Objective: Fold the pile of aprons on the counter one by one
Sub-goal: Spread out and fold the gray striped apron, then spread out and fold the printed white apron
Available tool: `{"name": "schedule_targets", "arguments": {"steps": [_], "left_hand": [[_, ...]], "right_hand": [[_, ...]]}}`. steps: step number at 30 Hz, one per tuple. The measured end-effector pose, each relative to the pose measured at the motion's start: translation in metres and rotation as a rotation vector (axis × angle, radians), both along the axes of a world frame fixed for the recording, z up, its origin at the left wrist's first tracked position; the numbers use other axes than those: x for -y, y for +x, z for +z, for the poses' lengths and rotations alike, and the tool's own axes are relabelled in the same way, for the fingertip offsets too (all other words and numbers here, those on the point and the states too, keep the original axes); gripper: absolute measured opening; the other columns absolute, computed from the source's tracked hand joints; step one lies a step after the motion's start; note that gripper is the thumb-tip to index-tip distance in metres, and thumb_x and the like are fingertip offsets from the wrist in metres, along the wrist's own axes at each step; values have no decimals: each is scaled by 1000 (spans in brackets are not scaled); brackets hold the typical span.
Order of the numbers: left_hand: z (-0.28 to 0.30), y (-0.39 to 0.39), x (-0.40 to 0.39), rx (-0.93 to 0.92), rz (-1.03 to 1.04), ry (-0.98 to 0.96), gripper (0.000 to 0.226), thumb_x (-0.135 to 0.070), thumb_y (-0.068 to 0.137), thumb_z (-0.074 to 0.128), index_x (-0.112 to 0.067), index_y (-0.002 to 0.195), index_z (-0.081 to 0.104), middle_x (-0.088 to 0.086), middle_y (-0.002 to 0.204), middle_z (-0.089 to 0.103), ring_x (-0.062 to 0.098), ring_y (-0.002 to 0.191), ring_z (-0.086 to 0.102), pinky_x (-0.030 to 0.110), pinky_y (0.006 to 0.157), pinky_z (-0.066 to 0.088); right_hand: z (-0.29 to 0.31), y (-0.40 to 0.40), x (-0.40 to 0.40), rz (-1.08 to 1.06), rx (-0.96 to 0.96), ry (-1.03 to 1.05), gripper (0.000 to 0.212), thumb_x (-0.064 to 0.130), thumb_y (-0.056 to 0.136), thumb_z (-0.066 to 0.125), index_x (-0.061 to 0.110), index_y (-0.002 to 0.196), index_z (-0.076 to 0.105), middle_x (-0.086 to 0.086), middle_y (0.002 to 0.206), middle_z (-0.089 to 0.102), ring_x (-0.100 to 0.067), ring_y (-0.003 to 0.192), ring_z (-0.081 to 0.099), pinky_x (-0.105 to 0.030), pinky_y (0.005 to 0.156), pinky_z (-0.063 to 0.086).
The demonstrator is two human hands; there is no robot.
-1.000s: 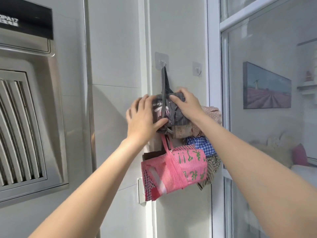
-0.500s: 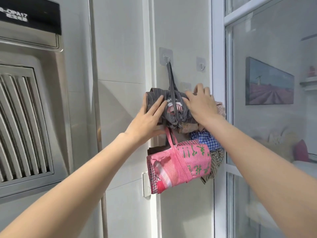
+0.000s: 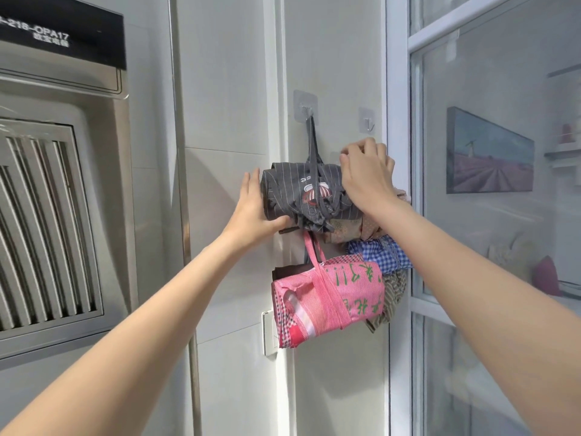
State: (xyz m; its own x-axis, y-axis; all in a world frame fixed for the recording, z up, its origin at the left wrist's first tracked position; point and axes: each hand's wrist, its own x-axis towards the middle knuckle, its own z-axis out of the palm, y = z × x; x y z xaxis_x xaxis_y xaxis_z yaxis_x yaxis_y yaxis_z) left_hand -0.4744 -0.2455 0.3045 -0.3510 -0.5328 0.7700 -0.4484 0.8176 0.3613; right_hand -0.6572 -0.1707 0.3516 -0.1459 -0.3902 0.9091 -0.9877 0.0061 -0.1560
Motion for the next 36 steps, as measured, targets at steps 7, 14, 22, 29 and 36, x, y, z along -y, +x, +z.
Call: {"name": "schedule_targets", "arguments": {"steps": [7,14,22,29,36], "left_hand": [[-18,34,-21,-129,102,-111,51,-6,83,55,-2,132,39,12,129,39,25,118,48,21,92,34],[-142,180,-65,194,214,187,53,-15,77,48,5,126,50,25,127,52,33,115,52,29,87,37],[-363,386,-131,540,411,895,34,-11,88,60,-2,119,51,15,116,56,32,104,57,33,80,43],[-470,455,-222,1140,328,977,72,-39,79,70,-13,135,33,8,133,33,28,123,34,37,100,36],[-447,480,-194,859,626,728,16,-19,95,46,-10,105,55,16,101,59,35,98,57,37,79,44]], "right_hand": [[-4,94,-5,310,-217,-25,22,5,91,39,3,101,59,-12,110,54,-25,111,43,-39,86,42],[-152,260,13,653,-242,411,23,9,89,41,7,103,60,-14,109,54,-28,109,47,-37,88,40],[-376,402,-7,744,-401,1329,30,4,91,41,5,118,54,-18,121,56,-32,113,54,-36,87,44],[-489,475,-72,745,-441,1847,27,30,89,61,7,102,58,-8,102,58,-27,91,59,-34,73,49],[-495,458,-100,309,-833,1728,32,3,91,51,8,123,54,-6,114,57,-24,105,57,-29,73,37]]}}
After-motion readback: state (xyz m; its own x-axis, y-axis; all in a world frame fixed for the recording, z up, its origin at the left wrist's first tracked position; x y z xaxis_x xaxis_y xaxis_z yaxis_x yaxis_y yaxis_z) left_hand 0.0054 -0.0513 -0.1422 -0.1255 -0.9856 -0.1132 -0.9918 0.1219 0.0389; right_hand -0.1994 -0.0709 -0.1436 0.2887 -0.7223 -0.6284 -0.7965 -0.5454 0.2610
